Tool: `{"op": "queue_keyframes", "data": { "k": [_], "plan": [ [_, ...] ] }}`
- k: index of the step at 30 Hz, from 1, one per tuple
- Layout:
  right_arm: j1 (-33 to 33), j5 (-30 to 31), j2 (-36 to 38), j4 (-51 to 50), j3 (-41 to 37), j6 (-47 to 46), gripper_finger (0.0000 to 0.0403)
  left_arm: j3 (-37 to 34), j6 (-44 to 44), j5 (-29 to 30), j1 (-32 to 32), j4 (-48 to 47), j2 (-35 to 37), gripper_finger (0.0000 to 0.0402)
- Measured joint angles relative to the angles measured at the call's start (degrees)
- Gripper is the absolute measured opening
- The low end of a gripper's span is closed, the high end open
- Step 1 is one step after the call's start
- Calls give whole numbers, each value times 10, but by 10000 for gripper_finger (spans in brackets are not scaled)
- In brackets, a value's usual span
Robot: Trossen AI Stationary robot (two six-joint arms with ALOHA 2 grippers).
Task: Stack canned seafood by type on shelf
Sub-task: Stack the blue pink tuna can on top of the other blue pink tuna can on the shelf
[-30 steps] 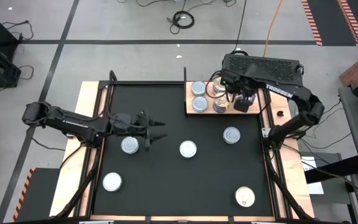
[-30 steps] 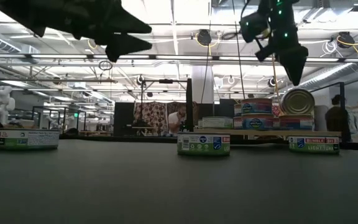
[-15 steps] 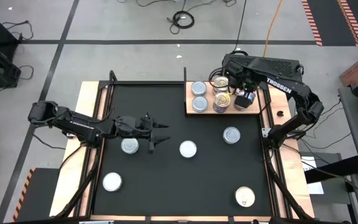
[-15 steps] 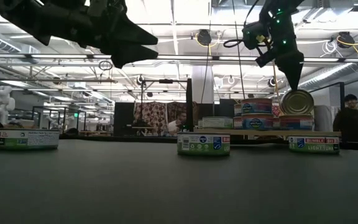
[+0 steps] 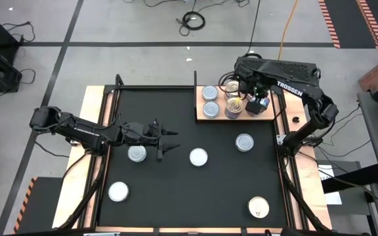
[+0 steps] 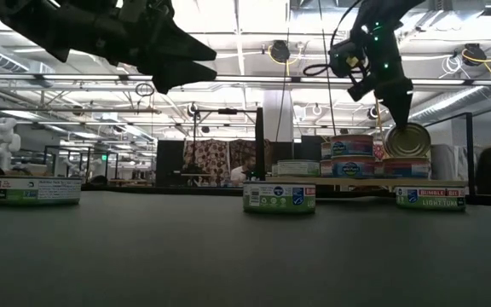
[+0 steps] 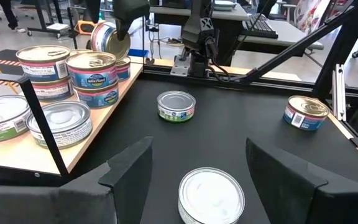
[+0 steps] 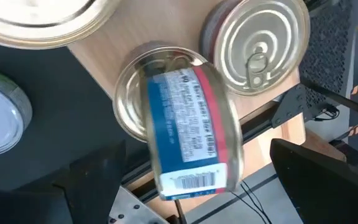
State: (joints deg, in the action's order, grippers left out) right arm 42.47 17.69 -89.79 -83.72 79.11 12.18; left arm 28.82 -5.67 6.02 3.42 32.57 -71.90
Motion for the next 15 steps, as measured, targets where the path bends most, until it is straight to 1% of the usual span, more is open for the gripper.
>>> {"op": "queue_keyframes", "data": {
  "k": [4,7,10,15],
  "plan": [
    [0,0,-2,9,-22,5,385,0,0,0,0,0,0,253],
    [0,3,-2,12,-29,8,371,0,0,-1,0,-1,0,253],
    [0,4,0,12,-30,8,348,0,1,-1,0,-1,0,253],
    [-1,4,3,5,-30,9,295,0,1,-1,0,-1,0,253]
  ]
}}
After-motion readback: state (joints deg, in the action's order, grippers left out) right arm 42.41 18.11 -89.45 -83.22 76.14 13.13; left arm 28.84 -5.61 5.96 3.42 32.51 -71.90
